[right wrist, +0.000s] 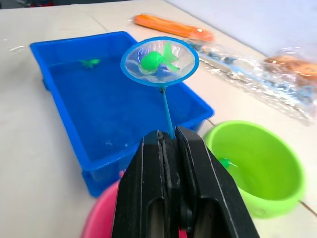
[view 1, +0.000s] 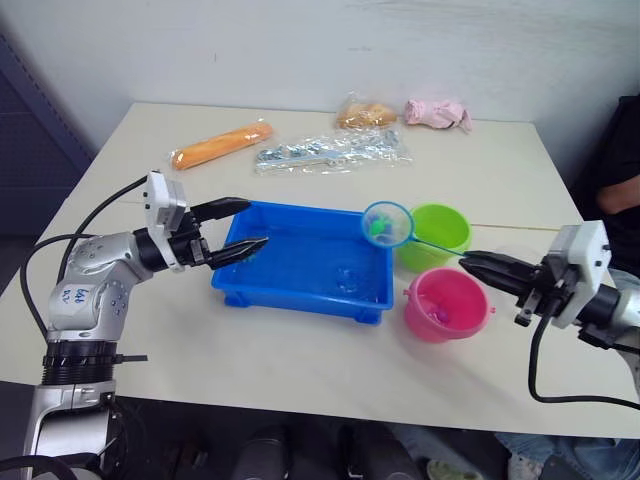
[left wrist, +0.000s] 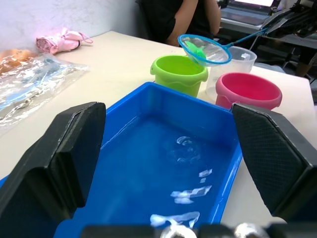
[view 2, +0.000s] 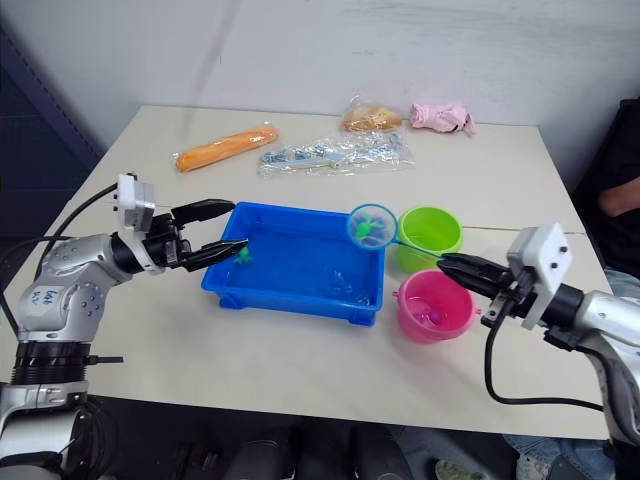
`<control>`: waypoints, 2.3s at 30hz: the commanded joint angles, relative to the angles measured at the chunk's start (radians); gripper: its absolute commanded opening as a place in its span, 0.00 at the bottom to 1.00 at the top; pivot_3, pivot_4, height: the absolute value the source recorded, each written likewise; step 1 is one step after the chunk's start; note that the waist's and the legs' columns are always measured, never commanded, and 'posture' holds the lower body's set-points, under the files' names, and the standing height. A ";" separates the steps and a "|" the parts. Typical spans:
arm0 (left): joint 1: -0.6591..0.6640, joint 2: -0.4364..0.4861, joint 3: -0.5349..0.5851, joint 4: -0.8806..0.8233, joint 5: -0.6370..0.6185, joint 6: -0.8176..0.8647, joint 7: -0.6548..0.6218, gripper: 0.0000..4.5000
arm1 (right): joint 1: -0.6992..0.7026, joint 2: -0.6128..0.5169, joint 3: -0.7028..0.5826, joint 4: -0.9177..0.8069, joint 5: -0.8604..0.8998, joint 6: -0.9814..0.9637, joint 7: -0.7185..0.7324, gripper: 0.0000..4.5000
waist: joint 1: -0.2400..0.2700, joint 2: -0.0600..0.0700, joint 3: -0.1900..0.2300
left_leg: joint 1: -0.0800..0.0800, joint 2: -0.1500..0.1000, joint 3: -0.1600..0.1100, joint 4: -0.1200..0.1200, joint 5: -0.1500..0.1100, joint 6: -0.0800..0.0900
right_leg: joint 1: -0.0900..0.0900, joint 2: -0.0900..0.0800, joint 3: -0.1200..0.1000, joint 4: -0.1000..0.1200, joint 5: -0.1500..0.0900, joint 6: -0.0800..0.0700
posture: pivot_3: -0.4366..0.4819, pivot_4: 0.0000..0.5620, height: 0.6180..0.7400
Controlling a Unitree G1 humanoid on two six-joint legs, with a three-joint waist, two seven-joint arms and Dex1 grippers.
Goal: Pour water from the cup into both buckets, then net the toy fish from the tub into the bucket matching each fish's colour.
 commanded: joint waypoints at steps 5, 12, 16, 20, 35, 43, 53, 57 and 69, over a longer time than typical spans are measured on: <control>-0.029 -0.047 -0.033 -0.058 -0.001 0.034 0.023 0.97 | 0.005 -0.054 -0.106 0.144 -0.084 -0.140 0.001 0.00 | -0.002 0.000 0.000 | 0.000 0.000 0.001 0.001 0.000 -0.001 | 0.000 0.000 0.001 0.001 0.000 0.000 | 0.48 0.27 1.00; -0.024 -0.078 -0.051 -0.089 0.000 0.060 0.053 0.97 | -0.079 -0.057 -0.018 0.345 -0.289 -0.356 -0.095 0.00 | -0.006 0.000 0.000 | 0.001 0.000 0.002 0.001 0.001 -0.001 | 0.000 0.001 0.002 0.002 0.000 0.000 | 0.48 0.27 1.00; -0.025 -0.087 -0.060 -0.093 0.003 0.064 0.064 0.97 | -0.116 -0.061 0.053 0.417 -0.392 -0.487 -0.123 0.00 | -0.003 0.000 0.000 | 0.002 0.000 0.002 0.002 0.002 -0.001 | 0.000 0.001 0.002 0.004 0.000 0.000 | 0.48 0.27 1.00; -0.027 -0.092 -0.063 -0.096 0.004 0.065 0.070 0.97 | -0.123 -0.060 0.094 0.454 -0.445 -0.598 -0.131 0.00 | -0.002 0.000 0.000 | 0.001 0.000 0.002 0.003 0.003 -0.004 | 0.000 0.001 0.002 0.004 0.000 0.000 | 0.48 0.27 1.00; -0.034 -0.107 -0.071 -0.087 0.010 0.053 0.069 0.97 | -0.075 -0.133 0.115 0.483 -0.677 -0.886 -0.254 0.00 | -0.003 0.000 0.000 | 0.001 0.000 0.002 0.005 0.003 -0.004 | 0.000 0.001 0.002 0.006 0.000 0.000 | 0.48 0.27 1.00; -0.066 -0.111 -0.093 -0.087 0.033 0.059 0.075 0.97 | -0.068 -0.231 0.140 0.549 -0.984 -1.149 -0.474 0.00 | -0.002 0.000 0.000 | 0.001 0.000 0.002 0.006 0.004 -0.005 | 0.000 0.001 0.002 0.006 0.000 0.000 | 0.48 0.27 1.00; -0.111 -0.087 -0.104 -0.069 0.063 0.070 0.065 0.97 | -0.054 -0.273 0.113 0.602 -1.079 -1.181 -0.657 0.00 | -0.004 0.000 0.000 | 0.001 0.000 0.003 0.006 0.005 -0.007 | 0.000 0.002 0.003 0.007 0.000 0.000 | 0.48 0.27 1.00; -0.081 -0.055 -0.072 -0.063 0.058 0.048 0.035 0.97 | -0.074 -0.208 0.146 0.543 -0.774 -1.072 -0.529 0.00 | -0.010 0.000 0.000 | 0.002 0.000 0.003 0.006 0.005 -0.007 | 0.000 0.002 0.003 0.007 0.000 0.000 | 0.48 0.27 1.00; 0.133 0.086 0.217 -0.060 -0.017 -0.008 0.002 0.97 | -0.263 -0.110 0.358 0.162 -0.041 -0.222 -0.158 0.00 | -0.006 0.001 0.000 | 0.003 0.001 0.000 0.007 0.001 0.000 | 0.002 0.001 0.001 0.007 0.000 0.000 | 0.48 0.27 1.00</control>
